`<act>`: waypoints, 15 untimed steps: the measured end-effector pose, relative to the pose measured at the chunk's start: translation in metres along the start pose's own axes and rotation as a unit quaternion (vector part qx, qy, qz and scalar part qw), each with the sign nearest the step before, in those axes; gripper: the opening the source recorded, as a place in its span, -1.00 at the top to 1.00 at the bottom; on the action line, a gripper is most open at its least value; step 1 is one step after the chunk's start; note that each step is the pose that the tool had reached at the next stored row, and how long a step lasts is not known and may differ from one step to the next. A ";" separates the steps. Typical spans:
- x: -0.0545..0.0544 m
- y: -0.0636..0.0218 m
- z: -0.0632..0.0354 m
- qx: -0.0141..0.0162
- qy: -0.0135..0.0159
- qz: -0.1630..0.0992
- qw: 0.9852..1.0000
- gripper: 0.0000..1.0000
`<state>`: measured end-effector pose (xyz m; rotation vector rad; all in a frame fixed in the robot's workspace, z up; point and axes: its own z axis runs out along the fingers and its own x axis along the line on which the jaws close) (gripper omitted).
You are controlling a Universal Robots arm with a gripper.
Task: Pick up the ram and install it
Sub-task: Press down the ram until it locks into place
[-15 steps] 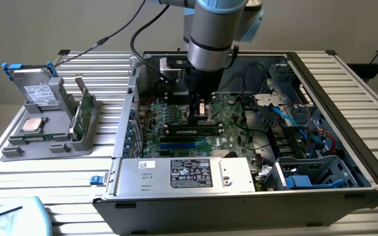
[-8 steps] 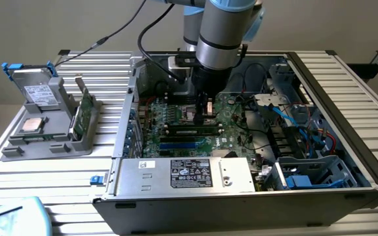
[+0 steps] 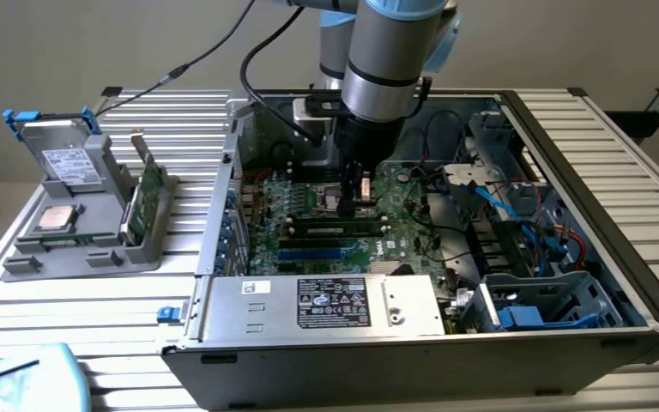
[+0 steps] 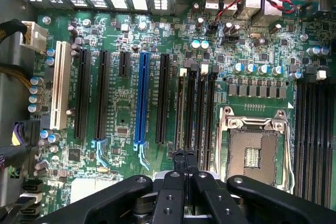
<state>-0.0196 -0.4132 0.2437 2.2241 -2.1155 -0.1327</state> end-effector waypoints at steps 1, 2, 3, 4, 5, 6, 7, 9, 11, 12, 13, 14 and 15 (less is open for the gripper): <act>0.000 0.0000 0.0000 0.000 0.000 0.000 1.000 0.79; 0.000 0.0000 0.0000 0.000 0.000 0.000 1.000 0.79; 0.000 0.0000 0.0000 0.000 0.000 0.000 1.000 0.79; 0.001 0.0001 -0.0002 0.000 0.000 0.000 1.000 0.79; 0.001 0.0001 -0.0002 0.000 -0.001 0.003 1.000 0.79; 0.001 0.0001 -0.0001 0.000 -0.002 0.011 1.000 0.79; 0.001 0.0001 -0.0001 0.000 -0.003 0.019 1.000 0.79; 0.001 0.0001 0.0000 0.001 -0.004 0.032 0.999 0.79; 0.001 0.0000 0.0000 0.001 -0.006 0.046 0.999 0.79; 0.001 0.0000 0.0000 0.002 -0.007 0.052 0.999 0.79; 0.001 0.0000 0.0000 0.002 -0.007 0.059 0.998 0.79; 0.001 0.0000 0.0000 0.002 -0.008 0.063 0.998 0.79; 0.001 0.0000 0.0000 0.003 -0.008 0.067 0.998 0.79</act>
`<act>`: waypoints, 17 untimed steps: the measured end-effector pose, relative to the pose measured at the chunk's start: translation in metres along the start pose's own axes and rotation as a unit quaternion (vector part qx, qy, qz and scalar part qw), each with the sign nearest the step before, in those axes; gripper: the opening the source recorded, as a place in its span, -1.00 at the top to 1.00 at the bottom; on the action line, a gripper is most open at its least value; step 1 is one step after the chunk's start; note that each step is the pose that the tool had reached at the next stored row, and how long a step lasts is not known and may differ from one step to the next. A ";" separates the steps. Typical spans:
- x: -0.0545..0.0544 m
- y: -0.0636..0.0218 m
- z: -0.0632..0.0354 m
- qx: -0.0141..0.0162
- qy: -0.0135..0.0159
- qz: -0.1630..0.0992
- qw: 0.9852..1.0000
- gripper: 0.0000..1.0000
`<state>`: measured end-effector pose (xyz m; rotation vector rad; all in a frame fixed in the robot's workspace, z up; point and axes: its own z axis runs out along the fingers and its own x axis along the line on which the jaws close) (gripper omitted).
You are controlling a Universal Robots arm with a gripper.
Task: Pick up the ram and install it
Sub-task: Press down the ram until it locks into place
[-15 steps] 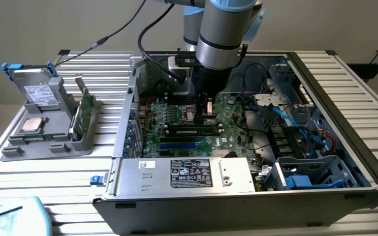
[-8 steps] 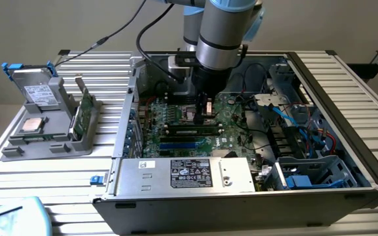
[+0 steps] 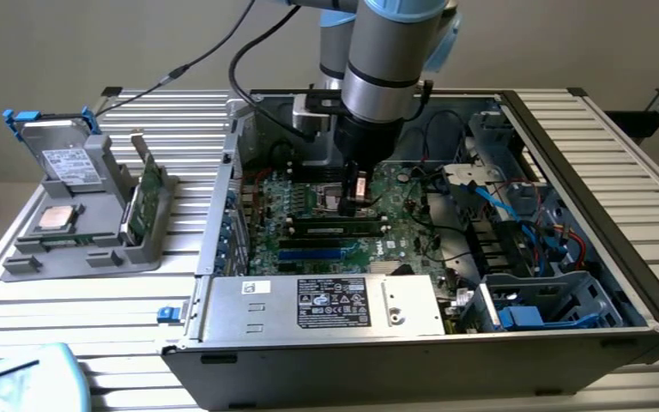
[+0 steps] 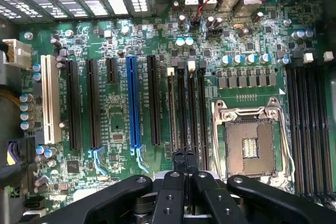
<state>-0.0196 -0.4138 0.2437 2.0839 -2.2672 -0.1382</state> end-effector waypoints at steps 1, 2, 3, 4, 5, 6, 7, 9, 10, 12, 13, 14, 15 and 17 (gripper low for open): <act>0.000 0.0000 0.0000 0.001 0.000 0.004 1.000 0.79; 0.000 0.0000 0.0001 0.002 -0.001 0.010 1.000 0.79; 0.000 0.0000 0.0002 0.003 -0.002 0.015 1.000 0.79; 0.000 0.0000 0.0003 0.004 -0.002 0.021 1.000 0.79; 0.000 0.0000 0.0003 0.005 -0.003 0.027 1.000 0.79; 0.000 0.0000 0.0004 0.006 -0.004 0.032 0.999 0.79; 0.000 0.0000 0.0005 0.007 -0.005 0.038 0.999 0.79; 0.000 0.0000 0.0007 0.009 -0.006 0.049 0.999 0.79; 0.000 -0.0001 0.0008 0.010 -0.007 0.055 0.998 0.79; 0.000 -0.0001 0.0010 0.012 -0.008 0.067 0.998 0.79; 0.000 -0.0001 0.0010 0.013 -0.009 0.072 0.997 0.79; 0.000 -0.0001 0.0011 0.013 -0.009 0.077 0.997 0.79; 0.000 -0.0001 0.0010 0.013 -0.010 0.083 0.996 0.79; 0.000 0.0002 0.0011 0.013 -0.011 0.093 0.996 0.79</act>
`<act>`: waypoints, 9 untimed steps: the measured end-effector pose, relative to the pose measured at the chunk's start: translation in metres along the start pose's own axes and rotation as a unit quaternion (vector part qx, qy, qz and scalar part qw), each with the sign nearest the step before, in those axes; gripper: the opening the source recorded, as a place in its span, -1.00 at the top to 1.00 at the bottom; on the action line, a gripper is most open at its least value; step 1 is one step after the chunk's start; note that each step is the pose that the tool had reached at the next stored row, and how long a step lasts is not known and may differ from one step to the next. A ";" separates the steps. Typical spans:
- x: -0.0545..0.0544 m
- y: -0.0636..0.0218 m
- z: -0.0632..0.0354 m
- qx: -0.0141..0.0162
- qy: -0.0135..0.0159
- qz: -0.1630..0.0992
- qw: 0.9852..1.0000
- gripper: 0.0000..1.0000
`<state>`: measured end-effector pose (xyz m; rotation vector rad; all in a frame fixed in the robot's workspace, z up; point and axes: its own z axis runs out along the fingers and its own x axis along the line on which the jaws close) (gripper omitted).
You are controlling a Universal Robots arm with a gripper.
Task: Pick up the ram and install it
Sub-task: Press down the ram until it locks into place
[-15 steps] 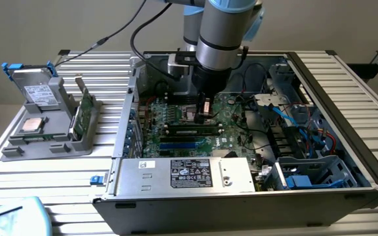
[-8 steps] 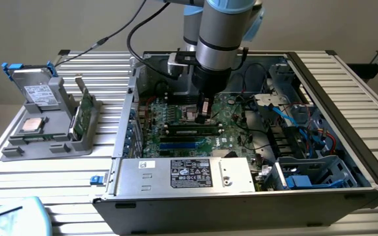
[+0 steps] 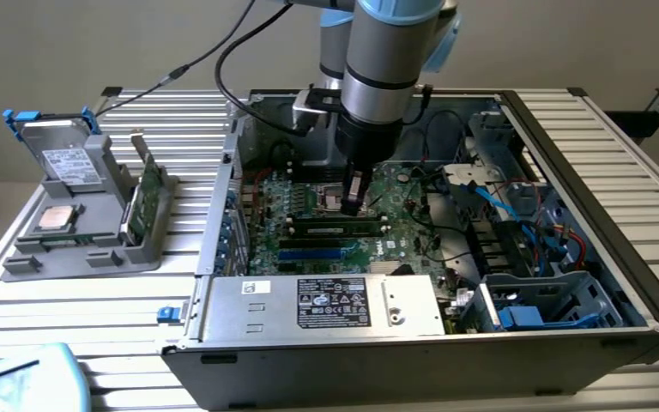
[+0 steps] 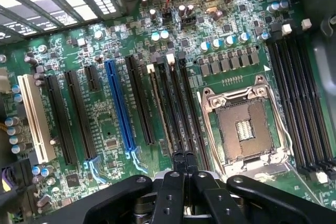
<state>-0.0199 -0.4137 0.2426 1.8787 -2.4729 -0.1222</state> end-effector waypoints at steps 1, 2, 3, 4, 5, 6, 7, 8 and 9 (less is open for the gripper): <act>0.000 0.0002 0.0000 0.000 0.000 0.004 1.000 0.79; 0.000 0.0004 0.0000 0.000 -0.001 0.009 1.000 0.79; 0.000 0.0005 0.0000 0.000 -0.001 0.013 1.000 0.79; 0.000 0.0006 0.0000 0.000 -0.001 0.018 1.000 0.79; 0.000 0.0008 0.0001 0.000 -0.002 0.022 1.000 0.79; 0.000 0.0009 0.0001 0.001 -0.002 0.027 1.000 0.79; 0.000 0.0010 0.0001 0.001 -0.003 0.032 0.999 0.79; 0.000 0.0011 0.0001 0.001 -0.003 0.037 0.999 0.79; 0.000 0.0011 0.0002 0.001 -0.003 0.041 0.999 0.79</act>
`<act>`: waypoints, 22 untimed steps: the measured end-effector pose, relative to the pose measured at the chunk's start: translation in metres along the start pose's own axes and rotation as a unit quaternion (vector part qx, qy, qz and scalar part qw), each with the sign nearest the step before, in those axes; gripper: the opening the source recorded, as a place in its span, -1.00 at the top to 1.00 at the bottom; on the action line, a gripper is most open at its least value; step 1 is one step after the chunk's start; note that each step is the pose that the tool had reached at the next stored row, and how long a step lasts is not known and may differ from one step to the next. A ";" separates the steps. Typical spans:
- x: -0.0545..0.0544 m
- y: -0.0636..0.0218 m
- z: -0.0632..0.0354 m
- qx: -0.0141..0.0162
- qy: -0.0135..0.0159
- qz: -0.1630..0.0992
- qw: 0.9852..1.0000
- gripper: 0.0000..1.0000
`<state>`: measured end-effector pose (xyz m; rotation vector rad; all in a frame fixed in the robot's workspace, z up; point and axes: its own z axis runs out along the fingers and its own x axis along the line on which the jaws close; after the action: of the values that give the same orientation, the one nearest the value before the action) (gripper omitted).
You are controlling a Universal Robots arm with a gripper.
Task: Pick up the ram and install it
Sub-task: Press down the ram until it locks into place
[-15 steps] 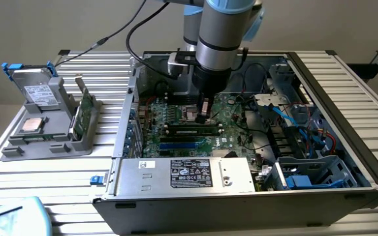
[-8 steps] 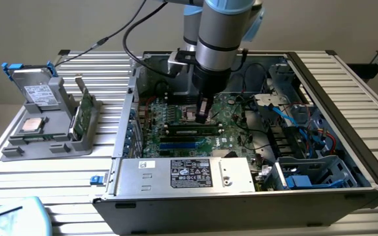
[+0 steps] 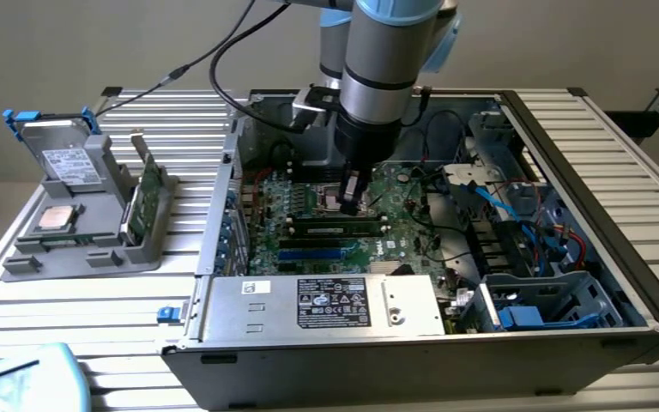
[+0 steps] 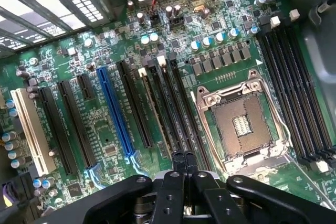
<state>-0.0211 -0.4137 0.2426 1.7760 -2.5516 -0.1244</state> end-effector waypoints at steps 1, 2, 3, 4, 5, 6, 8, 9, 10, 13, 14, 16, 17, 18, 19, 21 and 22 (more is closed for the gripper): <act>0.000 0.0000 0.0000 0.000 0.000 0.005 1.000 0.79; 0.000 0.0001 0.0001 0.000 -0.001 0.010 1.000 0.79; 0.000 0.0001 0.0002 0.000 -0.001 0.015 1.000 0.79; 0.000 0.0001 0.0002 0.000 -0.002 0.020 1.000 0.79; 0.000 0.0001 0.0003 0.001 -0.002 0.025 1.000 0.79; 0.000 0.0001 0.0004 0.001 -0.003 0.030 1.000 0.79; 0.000 0.0001 0.0006 0.001 -0.003 0.040 0.999 0.79; 0.000 0.0001 0.0008 0.001 -0.004 0.046 0.999 0.79; 0.000 0.0001 0.0010 0.002 -0.004 0.050 0.999 0.79; 0.000 0.0000 0.0016 0.002 -0.005 0.066 0.998 0.79; 0.000 0.0000 0.0019 0.002 -0.005 0.071 0.997 0.79; 0.000 -0.0001 0.0025 0.003 -0.006 0.082 0.997 0.79; 0.000 -0.0001 0.0029 0.003 -0.006 0.088 0.996 0.79; 0.000 -0.0001 0.0034 0.004 -0.006 0.094 0.996 0.79; 0.000 -0.0002 0.0039 0.004 -0.007 0.100 0.995 0.79; 0.000 -0.0002 0.0048 0.005 -0.008 0.112 0.994 0.79; 0.000 -0.0003 0.0053 0.005 -0.008 0.119 0.993 0.79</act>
<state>-0.0212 -0.4138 0.2373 1.4644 -2.7533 -0.1202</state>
